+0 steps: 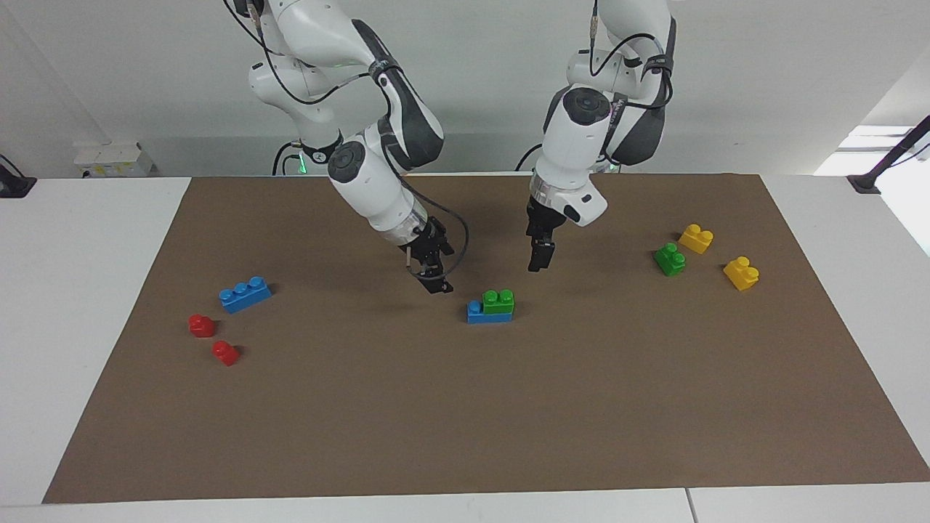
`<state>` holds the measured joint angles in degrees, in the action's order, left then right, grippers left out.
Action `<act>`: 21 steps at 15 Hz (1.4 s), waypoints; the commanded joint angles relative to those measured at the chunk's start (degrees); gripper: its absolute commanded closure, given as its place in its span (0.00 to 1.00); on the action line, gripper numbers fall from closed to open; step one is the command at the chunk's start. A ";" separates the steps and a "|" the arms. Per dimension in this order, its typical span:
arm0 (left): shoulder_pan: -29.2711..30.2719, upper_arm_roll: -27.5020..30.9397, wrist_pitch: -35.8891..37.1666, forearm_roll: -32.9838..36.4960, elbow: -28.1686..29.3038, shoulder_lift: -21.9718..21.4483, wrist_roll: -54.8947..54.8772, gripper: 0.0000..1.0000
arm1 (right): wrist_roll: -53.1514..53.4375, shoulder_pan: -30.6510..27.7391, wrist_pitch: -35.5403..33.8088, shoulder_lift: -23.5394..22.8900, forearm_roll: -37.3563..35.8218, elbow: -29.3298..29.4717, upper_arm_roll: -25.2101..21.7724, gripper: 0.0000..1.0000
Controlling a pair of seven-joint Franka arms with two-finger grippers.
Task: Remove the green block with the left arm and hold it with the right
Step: 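Move the left gripper and the right gripper toward the joined green-blue block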
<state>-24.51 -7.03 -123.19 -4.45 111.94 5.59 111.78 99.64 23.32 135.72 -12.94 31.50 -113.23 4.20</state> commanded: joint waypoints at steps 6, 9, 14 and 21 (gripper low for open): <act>-1.94 0.97 -1.35 -0.73 -5.06 6.36 4.93 0.00 | 0.11 2.26 8.33 -5.42 1.28 0.12 -0.07 0.01; -2.55 0.97 -1.26 -0.21 -7.51 9.34 7.56 0.00 | 0.03 2.43 8.86 -7.62 1.28 2.31 -0.07 0.01; -3.70 1.06 -1.17 -0.03 -10.50 13.48 9.86 0.00 | 0.03 2.61 10.36 -9.47 1.28 4.77 -0.07 0.01; -4.05 1.06 -1.26 0.49 -10.86 14.19 12.31 0.00 | 0.03 3.31 11.33 -12.11 1.19 7.41 -0.07 0.01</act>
<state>-27.30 -6.92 -124.27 -4.44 102.23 18.98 122.14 99.64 26.08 145.58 -23.27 31.51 -107.53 4.20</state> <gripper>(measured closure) 0.000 0.000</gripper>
